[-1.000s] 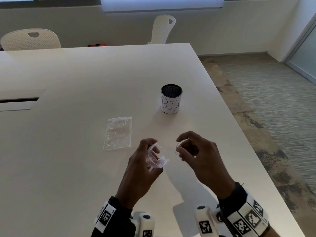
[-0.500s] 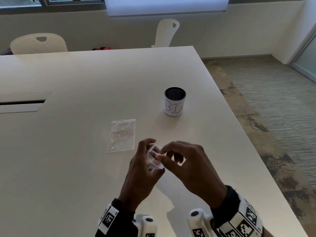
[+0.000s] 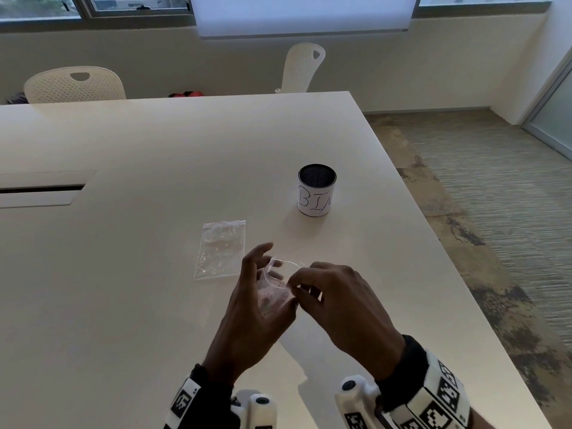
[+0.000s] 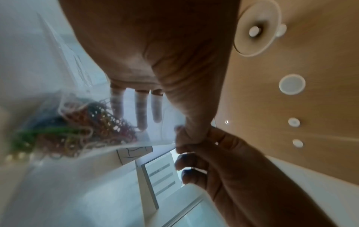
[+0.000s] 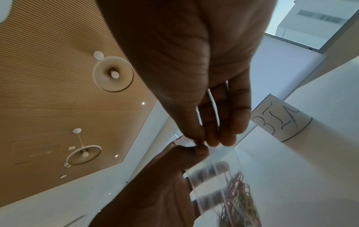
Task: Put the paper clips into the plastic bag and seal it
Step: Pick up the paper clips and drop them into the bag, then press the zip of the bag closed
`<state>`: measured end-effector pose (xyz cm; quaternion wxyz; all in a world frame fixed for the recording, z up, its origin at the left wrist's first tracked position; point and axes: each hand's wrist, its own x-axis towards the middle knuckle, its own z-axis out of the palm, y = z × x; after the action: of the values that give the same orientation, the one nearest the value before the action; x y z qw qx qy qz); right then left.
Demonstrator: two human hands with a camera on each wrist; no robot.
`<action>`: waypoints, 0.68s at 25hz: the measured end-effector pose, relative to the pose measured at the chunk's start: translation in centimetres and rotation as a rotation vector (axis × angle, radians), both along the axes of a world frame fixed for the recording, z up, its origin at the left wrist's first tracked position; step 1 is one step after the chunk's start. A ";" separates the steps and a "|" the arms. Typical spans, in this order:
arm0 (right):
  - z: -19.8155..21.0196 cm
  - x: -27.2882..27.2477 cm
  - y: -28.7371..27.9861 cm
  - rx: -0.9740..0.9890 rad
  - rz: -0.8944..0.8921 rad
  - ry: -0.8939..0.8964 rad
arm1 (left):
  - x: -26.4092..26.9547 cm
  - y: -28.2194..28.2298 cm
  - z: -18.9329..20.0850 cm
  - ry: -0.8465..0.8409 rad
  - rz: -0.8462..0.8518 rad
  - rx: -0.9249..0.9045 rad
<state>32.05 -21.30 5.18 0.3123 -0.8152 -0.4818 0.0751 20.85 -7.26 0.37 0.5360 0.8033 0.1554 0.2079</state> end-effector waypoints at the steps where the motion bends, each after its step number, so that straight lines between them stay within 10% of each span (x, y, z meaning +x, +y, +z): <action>1: -0.1 0.4 0.0 0.022 0.005 0.012 | -0.2 0.3 0.2 0.012 -0.004 -0.008; 17: 2.6 4.5 -2.5 0.222 0.057 0.075 | 0.1 2.0 1.5 -0.246 0.293 0.186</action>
<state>36.58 -23.84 7.78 0.4162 -0.7584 -0.4981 0.0604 20.97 -5.24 1.88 0.4387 0.7867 0.1839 0.3935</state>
